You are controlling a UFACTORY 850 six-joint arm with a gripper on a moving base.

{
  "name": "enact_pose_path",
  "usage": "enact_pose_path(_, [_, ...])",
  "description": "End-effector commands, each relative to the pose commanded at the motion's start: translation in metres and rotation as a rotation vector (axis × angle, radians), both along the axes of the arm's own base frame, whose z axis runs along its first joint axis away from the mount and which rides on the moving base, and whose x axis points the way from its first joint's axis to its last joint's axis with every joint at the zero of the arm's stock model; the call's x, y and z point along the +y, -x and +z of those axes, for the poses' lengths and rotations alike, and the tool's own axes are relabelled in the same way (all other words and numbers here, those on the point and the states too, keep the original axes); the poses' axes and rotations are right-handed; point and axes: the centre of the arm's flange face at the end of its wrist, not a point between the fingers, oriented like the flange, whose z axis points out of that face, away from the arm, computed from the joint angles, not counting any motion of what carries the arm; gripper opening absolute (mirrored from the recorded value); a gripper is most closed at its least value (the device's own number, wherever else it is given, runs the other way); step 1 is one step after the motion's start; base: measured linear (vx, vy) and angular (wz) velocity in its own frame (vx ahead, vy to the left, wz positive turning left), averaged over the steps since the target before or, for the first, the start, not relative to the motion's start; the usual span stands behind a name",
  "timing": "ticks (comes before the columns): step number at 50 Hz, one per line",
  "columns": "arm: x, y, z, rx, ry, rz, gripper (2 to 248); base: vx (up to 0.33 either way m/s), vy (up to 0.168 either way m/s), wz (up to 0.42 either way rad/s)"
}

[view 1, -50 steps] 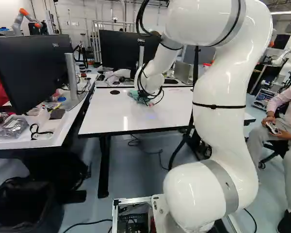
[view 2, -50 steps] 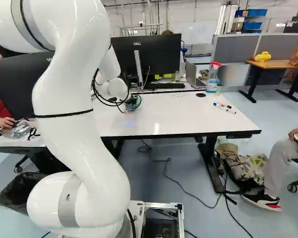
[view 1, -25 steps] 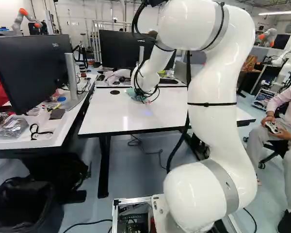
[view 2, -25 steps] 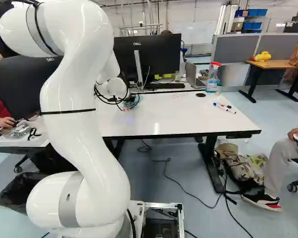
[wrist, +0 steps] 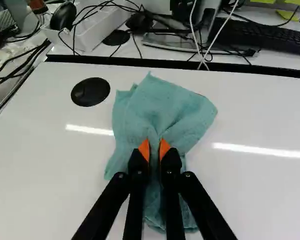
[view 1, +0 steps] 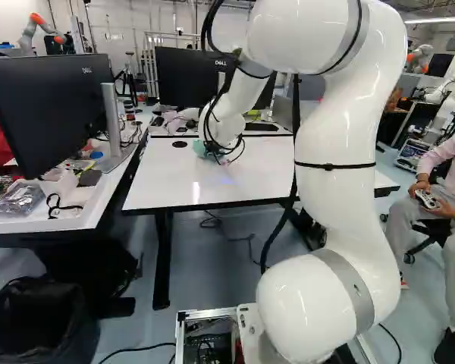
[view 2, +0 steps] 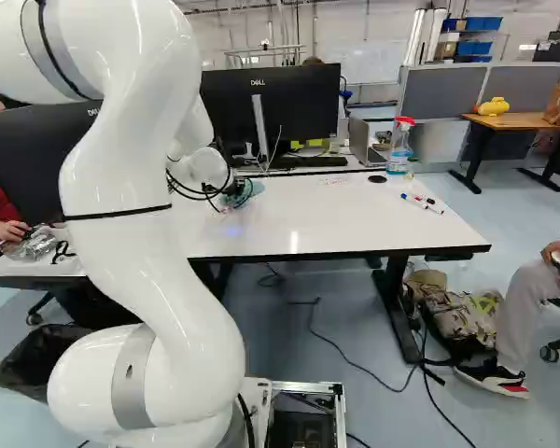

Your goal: Clean the table with the green towel

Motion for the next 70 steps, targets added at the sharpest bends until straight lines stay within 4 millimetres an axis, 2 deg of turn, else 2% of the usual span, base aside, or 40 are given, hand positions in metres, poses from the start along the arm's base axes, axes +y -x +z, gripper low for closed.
enact_pose_path(31, [0.020,0.058,0.004,0.027,0.006,0.059,42,0.000,0.000,0.000])
enact_pose_path(53, [0.016,0.101,0.006,0.045,0.011,0.075,42,0.000,0.000,0.000])
enact_pose_path(70, [-0.001,0.130,0.006,0.054,0.013,0.057,42,0.000,0.000,0.000])
